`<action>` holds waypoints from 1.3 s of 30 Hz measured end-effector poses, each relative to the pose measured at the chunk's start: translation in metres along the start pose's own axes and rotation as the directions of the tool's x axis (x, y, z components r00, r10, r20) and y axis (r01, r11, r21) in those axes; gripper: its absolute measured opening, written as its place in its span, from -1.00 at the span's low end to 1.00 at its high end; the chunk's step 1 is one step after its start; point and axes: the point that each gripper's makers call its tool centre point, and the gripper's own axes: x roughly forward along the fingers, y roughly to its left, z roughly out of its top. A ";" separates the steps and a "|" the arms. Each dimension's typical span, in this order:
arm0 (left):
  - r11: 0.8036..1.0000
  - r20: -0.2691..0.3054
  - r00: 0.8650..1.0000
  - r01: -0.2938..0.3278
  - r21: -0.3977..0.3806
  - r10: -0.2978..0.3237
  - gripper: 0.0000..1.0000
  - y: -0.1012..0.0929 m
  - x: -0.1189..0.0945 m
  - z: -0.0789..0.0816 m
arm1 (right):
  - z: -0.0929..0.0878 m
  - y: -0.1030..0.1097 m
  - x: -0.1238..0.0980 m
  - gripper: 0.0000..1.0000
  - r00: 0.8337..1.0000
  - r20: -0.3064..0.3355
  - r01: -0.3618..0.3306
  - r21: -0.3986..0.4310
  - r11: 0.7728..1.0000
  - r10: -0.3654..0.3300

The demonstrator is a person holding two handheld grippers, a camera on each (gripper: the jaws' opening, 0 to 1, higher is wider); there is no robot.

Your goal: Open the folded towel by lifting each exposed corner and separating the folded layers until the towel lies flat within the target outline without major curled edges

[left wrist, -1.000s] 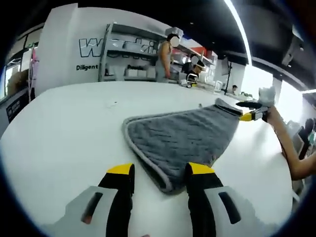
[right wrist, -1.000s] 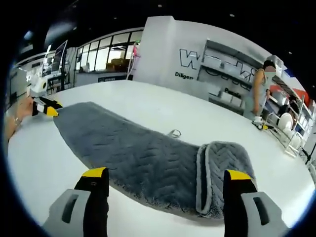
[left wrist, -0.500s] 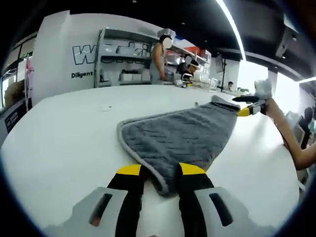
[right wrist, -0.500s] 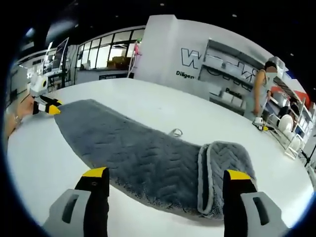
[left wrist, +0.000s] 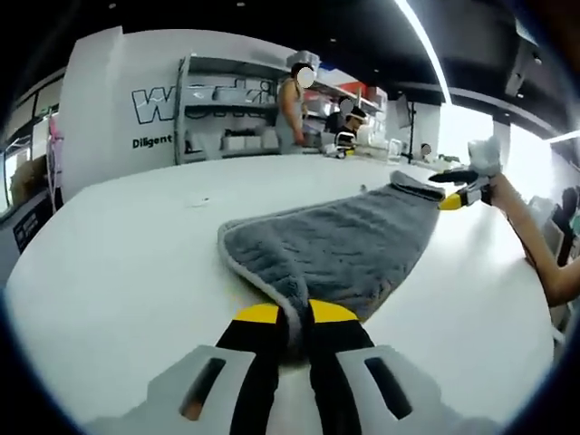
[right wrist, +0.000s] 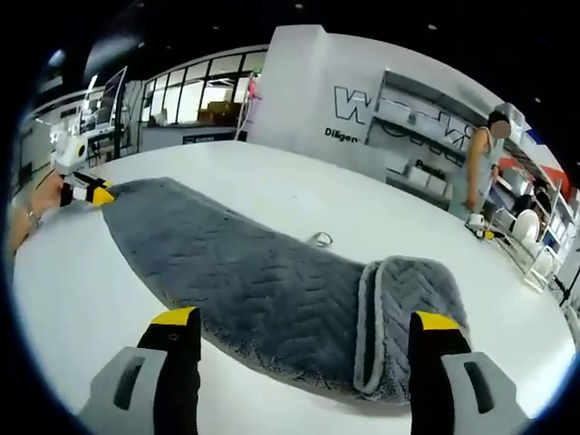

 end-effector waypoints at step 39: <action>0.924 -0.040 0.933 -0.359 -0.133 0.357 -0.89 0.112 -0.073 -0.012 | 0.003 0.009 0.002 0.95 0.999 0.019 -0.042 0.018 0.999 0.041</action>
